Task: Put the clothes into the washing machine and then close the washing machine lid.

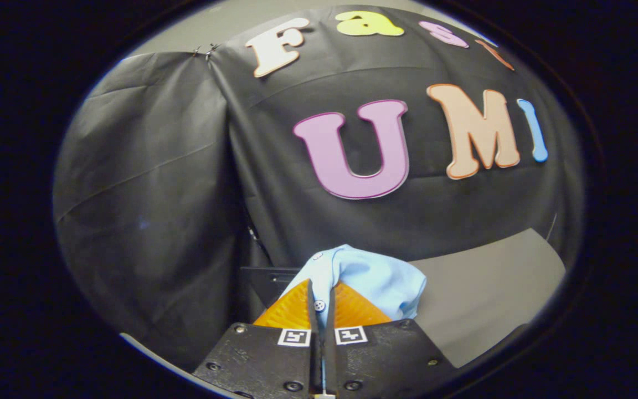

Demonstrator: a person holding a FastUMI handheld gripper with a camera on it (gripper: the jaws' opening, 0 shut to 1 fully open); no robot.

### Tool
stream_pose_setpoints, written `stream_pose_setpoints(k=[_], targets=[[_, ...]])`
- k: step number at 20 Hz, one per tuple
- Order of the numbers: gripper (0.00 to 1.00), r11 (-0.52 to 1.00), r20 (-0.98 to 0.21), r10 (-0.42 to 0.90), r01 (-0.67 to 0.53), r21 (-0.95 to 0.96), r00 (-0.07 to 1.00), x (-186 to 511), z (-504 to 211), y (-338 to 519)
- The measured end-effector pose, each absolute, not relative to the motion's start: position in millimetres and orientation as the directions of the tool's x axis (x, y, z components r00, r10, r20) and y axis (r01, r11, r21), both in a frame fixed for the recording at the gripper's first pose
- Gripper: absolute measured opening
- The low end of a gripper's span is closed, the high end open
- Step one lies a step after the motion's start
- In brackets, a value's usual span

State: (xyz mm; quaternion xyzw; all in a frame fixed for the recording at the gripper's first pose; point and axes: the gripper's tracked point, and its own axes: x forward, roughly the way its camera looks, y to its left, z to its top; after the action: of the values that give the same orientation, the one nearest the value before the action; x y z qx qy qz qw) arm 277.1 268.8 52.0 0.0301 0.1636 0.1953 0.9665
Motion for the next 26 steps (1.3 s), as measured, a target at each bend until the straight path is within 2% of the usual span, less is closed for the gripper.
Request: stream_pose_setpoints(k=[3,9,13,26], targets=[[0.02,0.907,-0.325,0.42,-0.408,0.107,0.848,278.3,33.5,302.6],[0.02,0.902,-0.367,0.429,-0.412,0.128,0.825,284.7,-19.9,344.3],[0.02,0.923,-0.422,0.385,-0.357,0.146,0.821,294.6,-68.7,351.7],[0.02,0.948,-0.563,0.309,-0.296,0.116,0.767,307.1,-252.9,356.9]])
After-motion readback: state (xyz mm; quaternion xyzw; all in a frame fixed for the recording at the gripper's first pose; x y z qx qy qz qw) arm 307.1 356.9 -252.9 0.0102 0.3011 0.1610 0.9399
